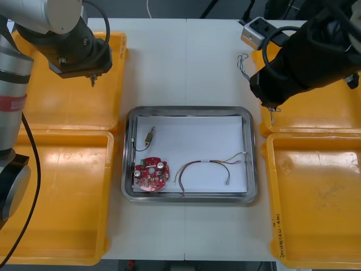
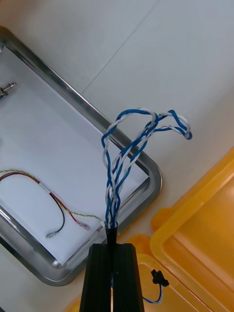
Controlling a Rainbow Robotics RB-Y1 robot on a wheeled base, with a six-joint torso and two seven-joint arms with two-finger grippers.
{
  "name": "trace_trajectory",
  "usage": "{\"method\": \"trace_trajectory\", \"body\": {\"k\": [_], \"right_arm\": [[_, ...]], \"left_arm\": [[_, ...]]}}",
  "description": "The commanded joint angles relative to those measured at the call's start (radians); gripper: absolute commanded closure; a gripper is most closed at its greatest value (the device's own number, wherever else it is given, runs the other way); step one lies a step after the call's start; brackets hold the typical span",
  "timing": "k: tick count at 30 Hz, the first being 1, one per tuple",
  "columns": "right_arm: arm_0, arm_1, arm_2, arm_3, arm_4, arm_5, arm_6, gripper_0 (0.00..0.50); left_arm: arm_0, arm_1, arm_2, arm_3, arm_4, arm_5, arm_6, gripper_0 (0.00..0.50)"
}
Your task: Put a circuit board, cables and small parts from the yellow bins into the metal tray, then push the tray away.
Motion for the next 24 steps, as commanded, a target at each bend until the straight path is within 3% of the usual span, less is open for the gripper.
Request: {"method": "trace_trajectory", "body": {"k": [1, 12, 24], "right_arm": [[-0.054, -0.033, 0.107, -0.035, 0.044, 0.003, 0.091, 0.5], [-0.1, 0.042, 0.277, -0.004, 0.145, 0.003, 0.249, 0.5], [-0.129, 0.09, 0.435, 0.094, 0.154, 0.003, 0.303, 0.5]], "left_arm": [[0.011, -0.005, 0.022, -0.038, -0.001, 0.007, 0.081, 0.5], [0.009, -0.007, 0.028, -0.038, -0.002, 0.007, 0.077, 0.498], [0.009, -0.007, 0.033, -0.036, -0.001, 0.007, 0.073, 0.498]]}}
